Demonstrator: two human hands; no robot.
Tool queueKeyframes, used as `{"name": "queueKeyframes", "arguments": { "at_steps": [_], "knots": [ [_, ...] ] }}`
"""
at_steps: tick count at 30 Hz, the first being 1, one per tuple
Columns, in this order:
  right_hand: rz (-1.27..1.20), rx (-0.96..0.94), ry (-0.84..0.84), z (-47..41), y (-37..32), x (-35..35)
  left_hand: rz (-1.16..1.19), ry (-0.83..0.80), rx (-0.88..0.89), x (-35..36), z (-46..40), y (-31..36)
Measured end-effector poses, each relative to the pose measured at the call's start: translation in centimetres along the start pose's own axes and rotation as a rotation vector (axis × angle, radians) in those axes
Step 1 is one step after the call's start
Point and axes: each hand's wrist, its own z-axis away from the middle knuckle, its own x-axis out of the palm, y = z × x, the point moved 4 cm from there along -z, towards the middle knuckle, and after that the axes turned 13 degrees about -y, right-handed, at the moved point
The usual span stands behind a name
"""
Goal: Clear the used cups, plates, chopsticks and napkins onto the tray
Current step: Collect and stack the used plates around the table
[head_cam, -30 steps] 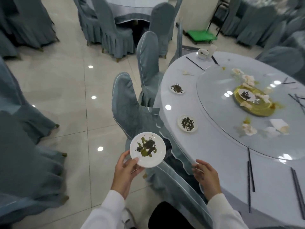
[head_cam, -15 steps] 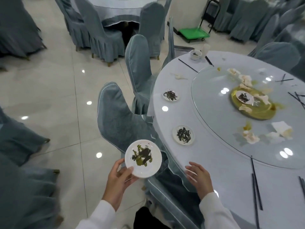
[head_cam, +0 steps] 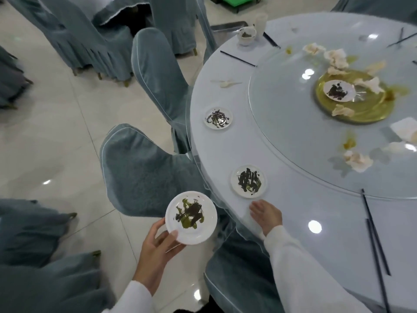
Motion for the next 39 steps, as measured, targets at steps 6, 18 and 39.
{"name": "queueKeyframes", "arguments": {
  "at_steps": [6, 18, 39],
  "knots": [
    [0.024, 0.019, 0.104, -1.2, -0.8, 0.9, -0.014, -0.013, -0.010, -1.0, -1.0, 0.0],
    [0.065, -0.181, 0.233, 1.8, -0.5, 4.6, 0.031, -0.108, 0.038, -5.6, -4.0, 3.1],
    [0.412, -0.413, -0.109, 15.7, 11.7, 33.1, 0.120, -0.247, 0.150, -26.5, -6.0, 12.7]
  ]
}}
